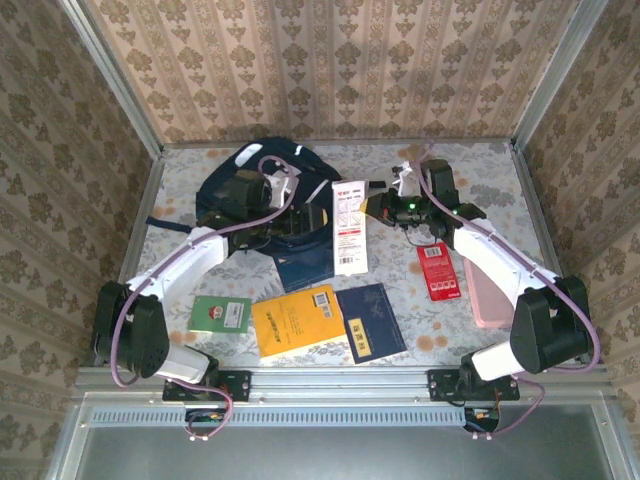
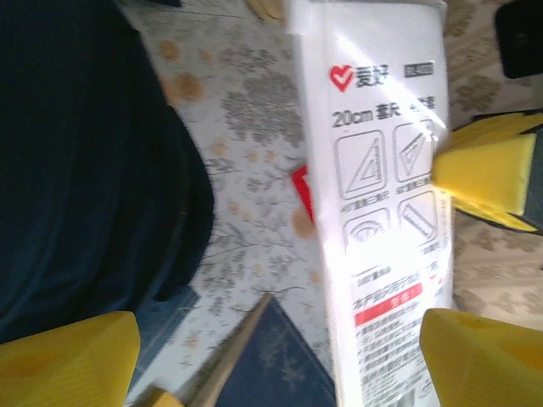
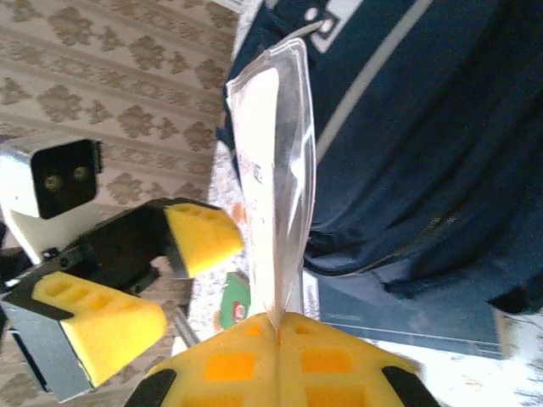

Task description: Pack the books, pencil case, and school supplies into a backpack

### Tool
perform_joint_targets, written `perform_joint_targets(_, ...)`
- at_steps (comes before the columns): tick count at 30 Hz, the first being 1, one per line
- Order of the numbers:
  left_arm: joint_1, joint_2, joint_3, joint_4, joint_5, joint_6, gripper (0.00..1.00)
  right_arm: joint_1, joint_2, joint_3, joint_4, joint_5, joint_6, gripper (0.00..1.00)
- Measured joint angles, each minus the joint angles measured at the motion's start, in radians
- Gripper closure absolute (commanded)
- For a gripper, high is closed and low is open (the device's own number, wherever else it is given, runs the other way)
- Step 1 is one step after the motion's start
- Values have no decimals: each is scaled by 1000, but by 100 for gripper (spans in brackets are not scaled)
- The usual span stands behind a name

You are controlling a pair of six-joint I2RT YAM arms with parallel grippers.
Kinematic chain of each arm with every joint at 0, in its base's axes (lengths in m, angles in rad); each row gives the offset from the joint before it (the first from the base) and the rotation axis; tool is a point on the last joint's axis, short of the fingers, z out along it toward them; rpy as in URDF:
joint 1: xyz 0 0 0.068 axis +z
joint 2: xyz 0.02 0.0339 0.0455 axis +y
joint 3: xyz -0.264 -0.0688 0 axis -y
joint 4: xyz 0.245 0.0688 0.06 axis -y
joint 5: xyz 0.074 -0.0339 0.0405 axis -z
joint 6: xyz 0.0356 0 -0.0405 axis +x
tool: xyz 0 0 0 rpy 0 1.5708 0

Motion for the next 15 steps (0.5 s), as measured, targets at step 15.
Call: perform_joint_targets(15, 7, 47, -55, 285, 171, -173, 25, 50, -4, -34, 219, -109, 188, 100)
